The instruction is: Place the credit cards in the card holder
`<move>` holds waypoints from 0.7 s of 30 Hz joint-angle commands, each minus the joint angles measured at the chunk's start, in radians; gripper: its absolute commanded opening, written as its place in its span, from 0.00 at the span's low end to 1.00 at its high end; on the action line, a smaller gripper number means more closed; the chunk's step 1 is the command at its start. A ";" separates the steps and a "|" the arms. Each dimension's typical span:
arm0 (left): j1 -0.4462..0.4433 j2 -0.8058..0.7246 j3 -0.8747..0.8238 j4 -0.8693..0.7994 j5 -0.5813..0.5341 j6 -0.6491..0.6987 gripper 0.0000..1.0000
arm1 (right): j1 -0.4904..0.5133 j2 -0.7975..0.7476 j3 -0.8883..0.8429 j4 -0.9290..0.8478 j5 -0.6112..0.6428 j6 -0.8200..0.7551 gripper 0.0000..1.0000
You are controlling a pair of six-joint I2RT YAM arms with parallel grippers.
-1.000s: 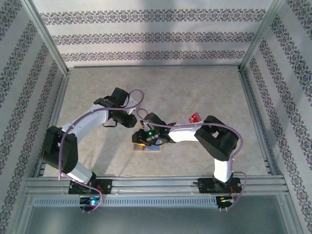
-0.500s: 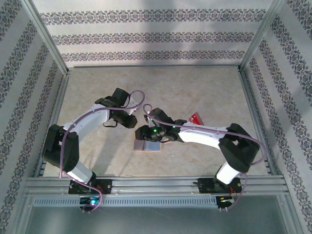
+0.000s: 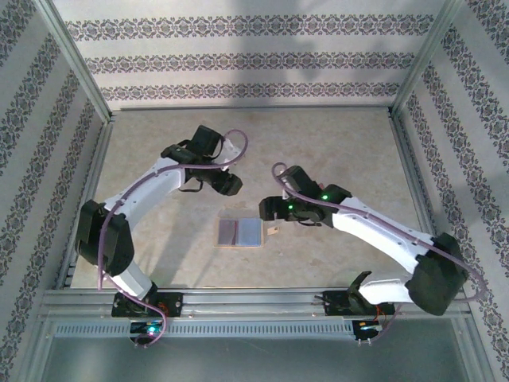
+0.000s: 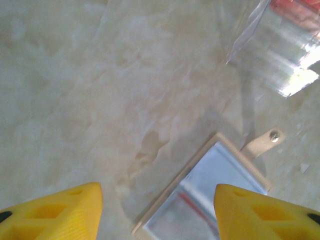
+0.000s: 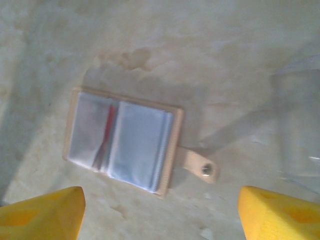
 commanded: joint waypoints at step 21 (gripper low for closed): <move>-0.298 0.485 0.511 -0.155 -0.038 -0.099 0.82 | -0.527 -0.130 -0.034 -0.184 -0.010 -0.266 0.82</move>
